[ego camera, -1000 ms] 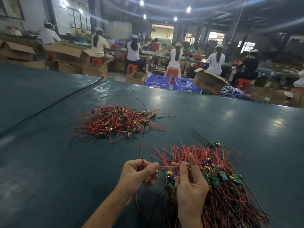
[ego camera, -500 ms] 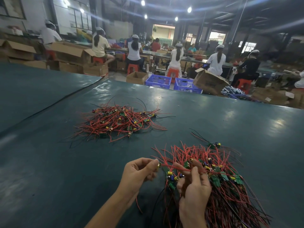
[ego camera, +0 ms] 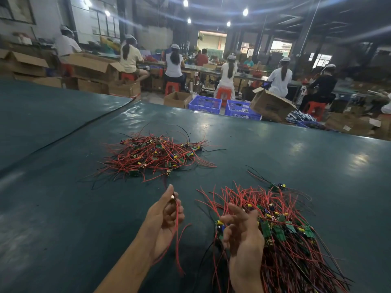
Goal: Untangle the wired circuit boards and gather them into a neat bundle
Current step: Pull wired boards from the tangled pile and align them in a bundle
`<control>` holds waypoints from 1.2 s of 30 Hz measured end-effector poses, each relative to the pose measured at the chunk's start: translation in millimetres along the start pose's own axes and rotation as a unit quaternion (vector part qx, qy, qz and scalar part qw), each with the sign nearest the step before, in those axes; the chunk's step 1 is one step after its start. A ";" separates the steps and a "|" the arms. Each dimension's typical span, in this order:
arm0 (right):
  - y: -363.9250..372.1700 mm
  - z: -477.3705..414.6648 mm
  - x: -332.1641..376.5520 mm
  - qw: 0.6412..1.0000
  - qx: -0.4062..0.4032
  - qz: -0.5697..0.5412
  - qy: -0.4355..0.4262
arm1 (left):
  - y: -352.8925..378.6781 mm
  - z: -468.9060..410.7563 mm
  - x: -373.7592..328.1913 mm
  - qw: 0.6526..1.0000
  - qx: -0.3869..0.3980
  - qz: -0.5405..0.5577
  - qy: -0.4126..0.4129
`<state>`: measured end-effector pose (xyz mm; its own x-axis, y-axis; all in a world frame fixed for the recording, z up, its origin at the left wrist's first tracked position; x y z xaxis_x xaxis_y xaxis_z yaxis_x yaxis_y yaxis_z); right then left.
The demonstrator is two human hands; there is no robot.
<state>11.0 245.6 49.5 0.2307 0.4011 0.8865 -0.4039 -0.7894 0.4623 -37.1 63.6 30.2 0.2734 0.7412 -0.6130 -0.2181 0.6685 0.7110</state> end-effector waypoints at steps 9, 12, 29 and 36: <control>20.7 4.8 -14.6 0.991 0.047 0.121 -0.005 | 26.7 23.6 41.7 0.920 0.165 -0.354 -0.032; 10.9 2.1 -9.2 0.993 0.019 0.119 -0.015 | 27.6 26.9 40.9 0.917 0.175 -0.355 -0.054; -6.3 2.1 -6.0 0.997 -0.071 -0.014 0.028 | 40.5 33.7 50.3 0.946 0.248 -0.192 -0.083; 14.3 13.5 26.9 0.972 -0.008 0.135 -0.193 | 34.9 21.6 38.1 0.969 0.120 -0.210 0.049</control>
<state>23.4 238.8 79.7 0.4283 -0.0267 0.9033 -0.5092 -0.8329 0.2169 -14.0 113.8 39.1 0.1983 0.4160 -0.8875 0.1212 0.8881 0.4434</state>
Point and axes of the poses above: each hand's wrist, its own z-axis away from the middle knuckle, its own y-axis out of the palm, x = y × z, the point moved 10 cm from there along -z, towards the middle knuckle, and after that the axes turned 6 degrees about -x, right-handed, at the moved point
